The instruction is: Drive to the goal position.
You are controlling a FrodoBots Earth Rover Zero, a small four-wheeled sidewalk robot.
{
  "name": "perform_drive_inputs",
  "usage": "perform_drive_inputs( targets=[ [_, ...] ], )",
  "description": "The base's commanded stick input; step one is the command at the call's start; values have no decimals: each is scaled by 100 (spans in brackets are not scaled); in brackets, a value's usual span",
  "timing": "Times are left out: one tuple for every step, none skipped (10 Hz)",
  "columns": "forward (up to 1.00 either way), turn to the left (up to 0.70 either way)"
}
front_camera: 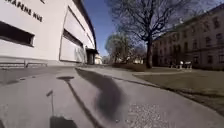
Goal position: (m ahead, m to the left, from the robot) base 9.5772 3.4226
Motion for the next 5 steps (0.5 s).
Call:
perform_drive_inputs(
  targets=[
    [100, 0],
    [100, 0],
    [100, 0],
    [100, 0],
    [100, 0]
  ],
)
